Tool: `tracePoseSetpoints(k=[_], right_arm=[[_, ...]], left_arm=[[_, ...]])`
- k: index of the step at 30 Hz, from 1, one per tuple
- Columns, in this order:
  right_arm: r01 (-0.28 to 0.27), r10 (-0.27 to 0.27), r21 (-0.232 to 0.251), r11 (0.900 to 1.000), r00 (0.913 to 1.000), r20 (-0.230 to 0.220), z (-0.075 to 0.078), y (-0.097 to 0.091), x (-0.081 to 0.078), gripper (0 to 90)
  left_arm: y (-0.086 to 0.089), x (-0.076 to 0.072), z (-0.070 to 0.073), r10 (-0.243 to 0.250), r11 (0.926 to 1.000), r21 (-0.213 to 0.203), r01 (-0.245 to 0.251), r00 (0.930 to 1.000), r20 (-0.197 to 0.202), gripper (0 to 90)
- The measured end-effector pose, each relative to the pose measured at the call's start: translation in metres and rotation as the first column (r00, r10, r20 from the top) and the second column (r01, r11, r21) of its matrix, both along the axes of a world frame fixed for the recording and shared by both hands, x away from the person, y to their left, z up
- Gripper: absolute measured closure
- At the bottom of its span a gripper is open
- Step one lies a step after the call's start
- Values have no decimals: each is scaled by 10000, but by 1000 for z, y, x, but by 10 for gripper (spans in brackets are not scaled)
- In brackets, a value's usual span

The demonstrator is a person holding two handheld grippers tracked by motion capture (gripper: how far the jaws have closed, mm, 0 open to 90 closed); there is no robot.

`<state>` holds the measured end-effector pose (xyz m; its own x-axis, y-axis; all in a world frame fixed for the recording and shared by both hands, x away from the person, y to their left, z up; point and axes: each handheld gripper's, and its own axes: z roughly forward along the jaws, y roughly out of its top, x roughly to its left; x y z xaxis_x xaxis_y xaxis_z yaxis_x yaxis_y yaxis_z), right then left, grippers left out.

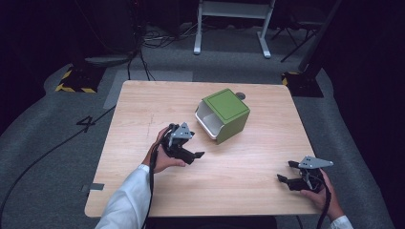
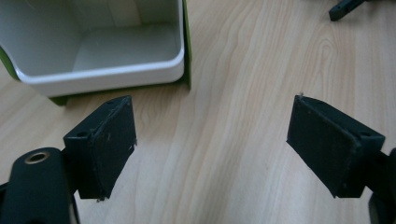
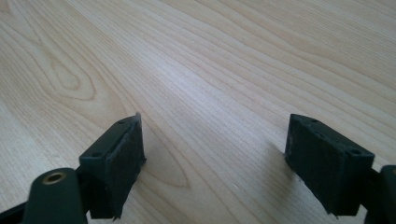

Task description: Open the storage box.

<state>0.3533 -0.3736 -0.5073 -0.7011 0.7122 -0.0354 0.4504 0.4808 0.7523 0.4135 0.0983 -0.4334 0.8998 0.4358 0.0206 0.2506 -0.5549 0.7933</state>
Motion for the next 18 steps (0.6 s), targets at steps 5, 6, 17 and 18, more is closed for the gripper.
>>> tracePoseSetpoints(k=[5,6,17,18], right_arm=[[-3,3,6,10000,10000,-4,0,0,0,198],[-2,2,-1,10000,10000,3,0,0,0,198],[-3,3,19,10000,10000,-16,0,0,0,199],[-13,13,4,10000,10000,-2,0,0,0,200]], left_arm=[[-12,5,3,-140,9999,85,139,9998,119,160],[-17,8,4,-182,9998,15,182,9997,171,160],[-45,24,2,-645,9973,366,644,9979,24,159],[-50,26,2,-771,9962,403,768,9970,49,160]])
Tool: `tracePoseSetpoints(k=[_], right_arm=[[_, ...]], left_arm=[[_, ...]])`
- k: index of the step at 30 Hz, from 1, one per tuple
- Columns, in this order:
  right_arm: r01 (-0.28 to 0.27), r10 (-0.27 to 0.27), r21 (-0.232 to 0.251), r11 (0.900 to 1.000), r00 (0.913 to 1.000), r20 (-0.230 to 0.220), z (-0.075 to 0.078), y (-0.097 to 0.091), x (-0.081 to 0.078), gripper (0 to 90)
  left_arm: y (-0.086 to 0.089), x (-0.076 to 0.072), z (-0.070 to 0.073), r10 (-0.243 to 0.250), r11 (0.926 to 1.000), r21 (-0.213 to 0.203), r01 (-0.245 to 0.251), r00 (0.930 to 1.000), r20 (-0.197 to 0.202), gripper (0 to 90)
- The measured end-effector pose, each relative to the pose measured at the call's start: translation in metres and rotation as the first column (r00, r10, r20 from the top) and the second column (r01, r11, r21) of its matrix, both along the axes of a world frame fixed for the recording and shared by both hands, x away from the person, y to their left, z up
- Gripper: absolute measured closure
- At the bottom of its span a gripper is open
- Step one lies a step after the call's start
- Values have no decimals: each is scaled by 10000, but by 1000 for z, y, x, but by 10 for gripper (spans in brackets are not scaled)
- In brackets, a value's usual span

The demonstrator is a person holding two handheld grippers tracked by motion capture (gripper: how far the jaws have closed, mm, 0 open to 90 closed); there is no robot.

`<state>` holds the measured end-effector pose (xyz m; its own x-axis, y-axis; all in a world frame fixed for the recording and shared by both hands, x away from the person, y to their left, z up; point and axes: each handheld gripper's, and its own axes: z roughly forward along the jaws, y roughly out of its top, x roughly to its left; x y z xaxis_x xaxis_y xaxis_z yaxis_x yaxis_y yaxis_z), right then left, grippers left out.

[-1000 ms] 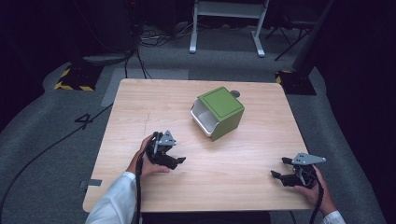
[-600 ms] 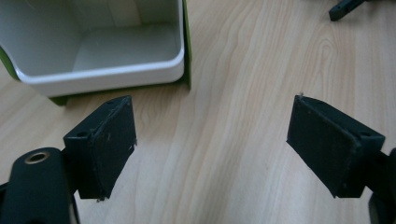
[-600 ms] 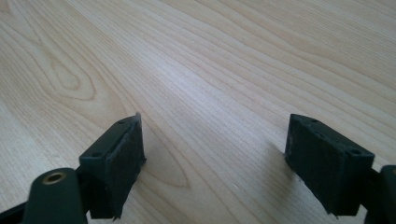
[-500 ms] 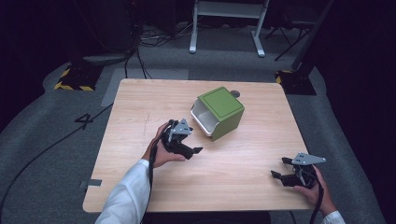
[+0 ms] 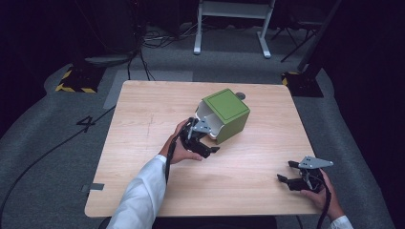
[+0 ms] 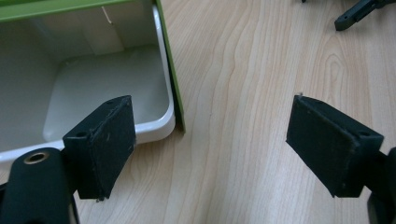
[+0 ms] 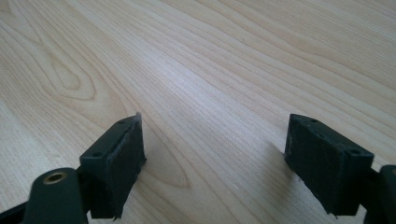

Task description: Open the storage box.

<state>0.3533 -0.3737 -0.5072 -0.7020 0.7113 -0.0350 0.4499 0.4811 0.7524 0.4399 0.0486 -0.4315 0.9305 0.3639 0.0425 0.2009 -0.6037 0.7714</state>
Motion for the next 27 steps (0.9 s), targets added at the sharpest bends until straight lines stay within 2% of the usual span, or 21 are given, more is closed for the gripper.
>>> tracePoseSetpoints(k=[2,4,11,12,13,17,22,27], right_arm=[[-3,3,0,10000,10000,4,0,0,0,200],[-4,4,6,10000,10000,-3,0,0,0,201],[5,-5,15,10000,10000,-15,0,0,0,201],[-3,3,4,10000,10000,-6,0,0,0,200],[-2,2,2,10000,10000,7,0,0,0,201],[-1,1,2,10000,10000,1,0,0,0,201],[-8,8,-8,10000,10000,17,0,0,0,202],[-19,19,-10,10000,10000,31,0,0,-1,202]], left_arm=[[-3,1,0,-49,10000,23,50,10000,-48,160],[-11,7,-2,-187,9994,283,189,9998,-85,160],[-22,17,-10,-117,9977,670,135,9996,-269,160],[-23,20,-11,-110,9970,758,137,9993,-354,160],[-24,25,-16,-25,9967,808,80,9977,-678,161],[-26,30,-20,-18,9969,788,87,9962,-873,160],[-28,32,-22,-58,9945,1042,130,9976,-697,160],[-26,31,-21,-114,9939,1087,208,9962,-858,158]])
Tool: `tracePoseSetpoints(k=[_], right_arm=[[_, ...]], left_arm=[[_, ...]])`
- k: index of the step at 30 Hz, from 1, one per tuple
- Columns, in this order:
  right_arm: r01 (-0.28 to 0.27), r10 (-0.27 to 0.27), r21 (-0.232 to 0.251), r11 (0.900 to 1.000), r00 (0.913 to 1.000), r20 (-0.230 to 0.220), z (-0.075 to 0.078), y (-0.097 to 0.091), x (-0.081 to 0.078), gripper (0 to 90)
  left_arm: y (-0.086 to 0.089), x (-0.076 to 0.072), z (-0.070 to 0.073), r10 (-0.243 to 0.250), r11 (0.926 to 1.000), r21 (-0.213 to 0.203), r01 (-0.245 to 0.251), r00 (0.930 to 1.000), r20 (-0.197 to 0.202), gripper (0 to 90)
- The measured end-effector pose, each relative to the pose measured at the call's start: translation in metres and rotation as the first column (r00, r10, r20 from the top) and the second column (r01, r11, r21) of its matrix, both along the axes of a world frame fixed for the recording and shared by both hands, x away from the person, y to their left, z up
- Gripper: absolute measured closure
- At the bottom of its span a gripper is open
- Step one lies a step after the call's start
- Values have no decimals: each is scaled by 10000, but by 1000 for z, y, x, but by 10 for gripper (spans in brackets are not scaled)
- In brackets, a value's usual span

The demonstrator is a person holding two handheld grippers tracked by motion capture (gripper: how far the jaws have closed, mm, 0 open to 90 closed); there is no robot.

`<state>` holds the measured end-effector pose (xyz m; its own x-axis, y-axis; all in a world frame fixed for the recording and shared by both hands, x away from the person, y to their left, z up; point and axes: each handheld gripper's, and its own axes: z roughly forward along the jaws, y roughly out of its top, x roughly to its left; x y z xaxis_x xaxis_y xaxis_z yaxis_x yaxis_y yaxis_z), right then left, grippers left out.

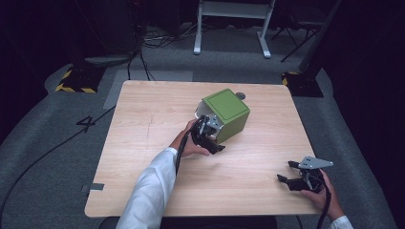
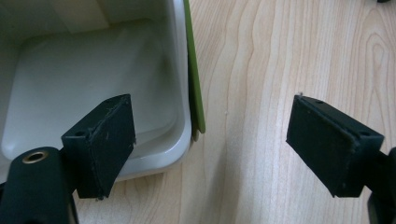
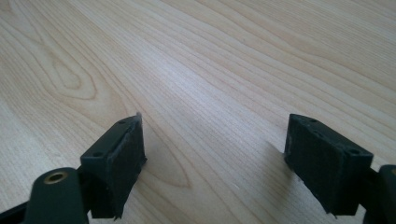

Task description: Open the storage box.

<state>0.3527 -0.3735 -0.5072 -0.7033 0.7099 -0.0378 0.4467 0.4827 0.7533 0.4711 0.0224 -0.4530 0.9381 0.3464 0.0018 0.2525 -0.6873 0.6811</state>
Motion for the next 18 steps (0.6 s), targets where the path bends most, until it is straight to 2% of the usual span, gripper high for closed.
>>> tracePoseSetpoints(k=[3,7,11,13,15,16,18], right_arm=[[3,-3,1,10000,10000,-4,0,0,0,202],[4,-4,-1,10000,10000,-1,0,0,0,202],[2,-2,0,10000,10000,0,0,0,0,202],[4,-4,0,10000,10000,-1,0,0,0,202],[2,-2,-3,10000,10000,8,0,0,0,202],[5,-5,0,10000,10000,-3,0,0,0,202],[5,-5,-3,10000,10000,1,0,0,0,202]], left_arm=[[3,-1,1,-82,9998,197,82,10000,9,160],[6,-2,-1,-7,9999,156,6,10000,23,171],[13,-3,-2,135,9995,299,-141,9997,195,316],[16,-3,-5,204,9989,412,-209,9997,141,327],[18,-3,-8,254,9971,714,-263,9996,126,338],[20,-4,-11,222,9959,880,-225,9997,48,378],[21,-4,-12,218,9957,901,-223,9997,65,391]])
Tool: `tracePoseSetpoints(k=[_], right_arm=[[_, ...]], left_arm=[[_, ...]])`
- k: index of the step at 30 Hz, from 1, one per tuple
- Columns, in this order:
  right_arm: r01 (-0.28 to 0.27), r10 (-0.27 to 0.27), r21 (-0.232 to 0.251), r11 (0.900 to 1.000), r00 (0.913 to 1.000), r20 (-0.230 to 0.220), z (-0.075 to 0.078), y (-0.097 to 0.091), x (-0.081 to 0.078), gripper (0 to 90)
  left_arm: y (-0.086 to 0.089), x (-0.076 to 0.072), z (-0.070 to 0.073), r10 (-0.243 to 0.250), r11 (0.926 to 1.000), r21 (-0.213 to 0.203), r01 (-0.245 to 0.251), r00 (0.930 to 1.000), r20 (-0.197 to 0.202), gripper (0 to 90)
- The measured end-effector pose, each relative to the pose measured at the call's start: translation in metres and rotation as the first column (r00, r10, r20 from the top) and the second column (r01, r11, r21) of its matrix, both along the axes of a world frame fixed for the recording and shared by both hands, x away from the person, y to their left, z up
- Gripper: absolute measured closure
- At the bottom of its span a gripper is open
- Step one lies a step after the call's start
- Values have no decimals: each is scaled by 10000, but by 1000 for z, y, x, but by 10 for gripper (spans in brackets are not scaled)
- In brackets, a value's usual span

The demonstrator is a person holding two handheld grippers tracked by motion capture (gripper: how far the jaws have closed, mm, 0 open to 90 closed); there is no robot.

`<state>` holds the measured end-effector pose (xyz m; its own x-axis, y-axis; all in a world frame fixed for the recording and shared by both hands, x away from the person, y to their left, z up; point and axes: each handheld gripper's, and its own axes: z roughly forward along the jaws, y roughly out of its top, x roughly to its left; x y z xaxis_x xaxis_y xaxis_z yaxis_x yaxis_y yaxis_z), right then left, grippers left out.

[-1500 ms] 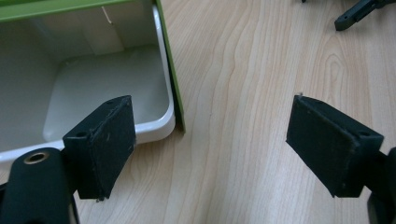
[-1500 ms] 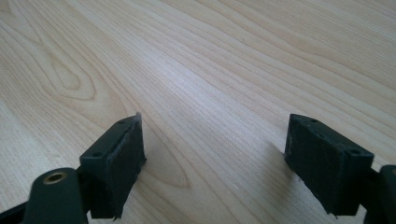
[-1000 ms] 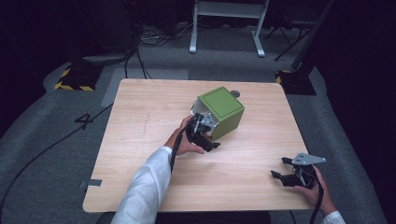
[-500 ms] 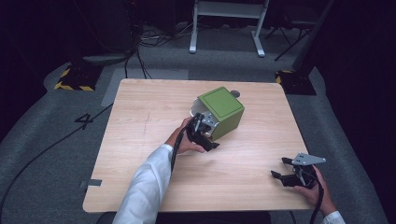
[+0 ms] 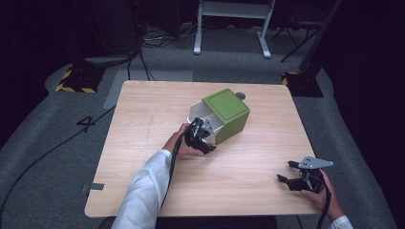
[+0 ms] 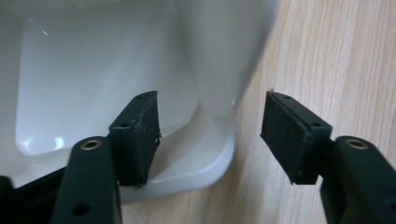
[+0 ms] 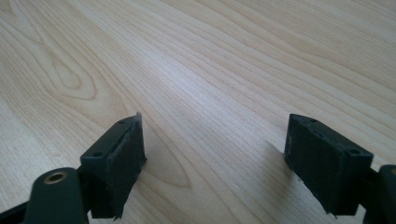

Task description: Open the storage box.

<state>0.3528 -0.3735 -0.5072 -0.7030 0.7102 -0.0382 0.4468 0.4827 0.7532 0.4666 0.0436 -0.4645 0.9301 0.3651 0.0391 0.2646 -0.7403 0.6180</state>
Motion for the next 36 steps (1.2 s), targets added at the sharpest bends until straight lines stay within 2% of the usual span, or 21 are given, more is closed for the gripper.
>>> tracePoseSetpoints(k=[2,4,8,13,25,28,36], right_arm=[[-8,8,1,10000,10000,18,0,0,0,202],[-9,9,4,10000,10000,8,0,0,0,202],[-7,7,0,10000,10000,21,0,0,0,202],[-14,14,-6,10000,10000,26,0,0,0,202],[-9,9,-26,10000,10000,54,0,0,-1,202],[-10,10,-30,10000,10000,61,0,0,-1,202],[-8,8,-28,10000,10000,57,0,0,-1,202]], left_arm=[[5,-2,-1,103,9998,-163,-102,9999,104,439],[7,-3,-1,121,9998,-154,-119,9999,101,463],[16,-9,-2,288,9995,-168,-280,9984,481,566],[23,-13,-2,295,9991,-319,-279,9983,505,623],[28,-25,-2,189,9995,-281,-171,9976,671,676],[31,-26,-2,186,9991,-395,-158,9973,716,681],[39,-30,-3,249,9985,-496,-218,9977,627,693]])
